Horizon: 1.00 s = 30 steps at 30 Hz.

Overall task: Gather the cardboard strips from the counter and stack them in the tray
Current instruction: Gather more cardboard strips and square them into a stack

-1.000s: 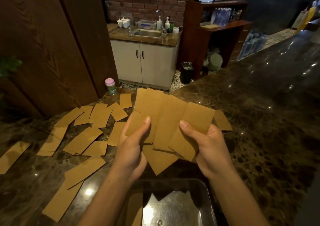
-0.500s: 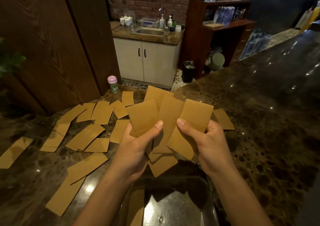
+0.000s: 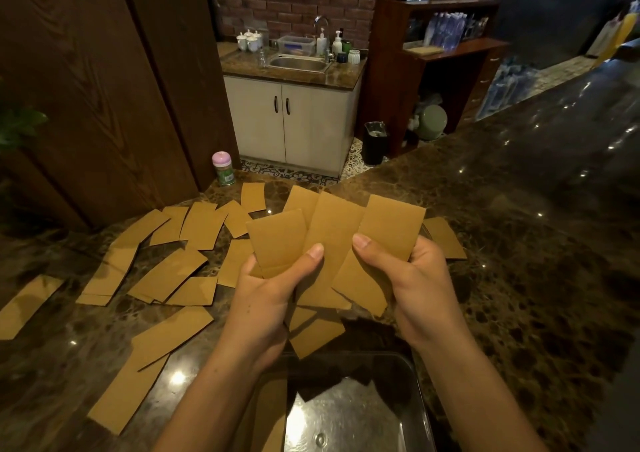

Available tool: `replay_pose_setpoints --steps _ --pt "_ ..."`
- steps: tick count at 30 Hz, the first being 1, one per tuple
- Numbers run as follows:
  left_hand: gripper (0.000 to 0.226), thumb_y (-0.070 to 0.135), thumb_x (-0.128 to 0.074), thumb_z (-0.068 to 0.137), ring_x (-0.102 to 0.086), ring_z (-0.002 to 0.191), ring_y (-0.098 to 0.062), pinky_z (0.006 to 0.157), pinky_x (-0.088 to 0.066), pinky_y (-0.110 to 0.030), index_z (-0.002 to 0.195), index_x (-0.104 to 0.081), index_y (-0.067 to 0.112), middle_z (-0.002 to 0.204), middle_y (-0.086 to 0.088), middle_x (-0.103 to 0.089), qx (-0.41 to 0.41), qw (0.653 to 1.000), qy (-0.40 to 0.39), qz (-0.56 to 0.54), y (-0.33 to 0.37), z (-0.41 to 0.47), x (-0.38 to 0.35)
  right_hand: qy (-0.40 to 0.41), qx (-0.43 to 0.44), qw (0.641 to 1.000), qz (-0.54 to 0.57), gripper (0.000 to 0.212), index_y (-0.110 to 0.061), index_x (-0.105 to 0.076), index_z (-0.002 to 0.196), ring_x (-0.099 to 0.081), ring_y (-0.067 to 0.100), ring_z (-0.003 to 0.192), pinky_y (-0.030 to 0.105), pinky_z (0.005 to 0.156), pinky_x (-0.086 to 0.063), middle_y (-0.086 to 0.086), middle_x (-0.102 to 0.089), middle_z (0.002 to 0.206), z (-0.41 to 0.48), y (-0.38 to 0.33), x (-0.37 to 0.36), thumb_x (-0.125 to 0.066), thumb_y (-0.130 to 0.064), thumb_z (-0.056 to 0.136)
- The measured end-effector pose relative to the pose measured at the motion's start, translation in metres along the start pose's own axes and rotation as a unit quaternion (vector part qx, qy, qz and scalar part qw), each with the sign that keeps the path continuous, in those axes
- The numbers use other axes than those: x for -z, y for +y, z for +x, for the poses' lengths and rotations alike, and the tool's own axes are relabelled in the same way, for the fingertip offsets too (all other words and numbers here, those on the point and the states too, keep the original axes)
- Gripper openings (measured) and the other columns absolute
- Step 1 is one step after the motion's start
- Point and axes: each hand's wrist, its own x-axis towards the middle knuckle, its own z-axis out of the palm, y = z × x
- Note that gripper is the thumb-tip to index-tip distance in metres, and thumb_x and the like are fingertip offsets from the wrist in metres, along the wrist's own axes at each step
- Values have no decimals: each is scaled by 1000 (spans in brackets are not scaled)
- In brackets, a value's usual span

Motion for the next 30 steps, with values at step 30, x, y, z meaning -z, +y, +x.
replay_pose_setpoints --steps 30 --pt "52 0 -75 70 -78 82 -24 62 -62 -32 119 -61 9 91 -8 -80 41 999 -21 -28 11 -4 9 -214 130 918 -308 18 -36 -78 96 -74 10 84 27 68 -63 -13 -77 96 -6 -30 40 -80 -34 78"
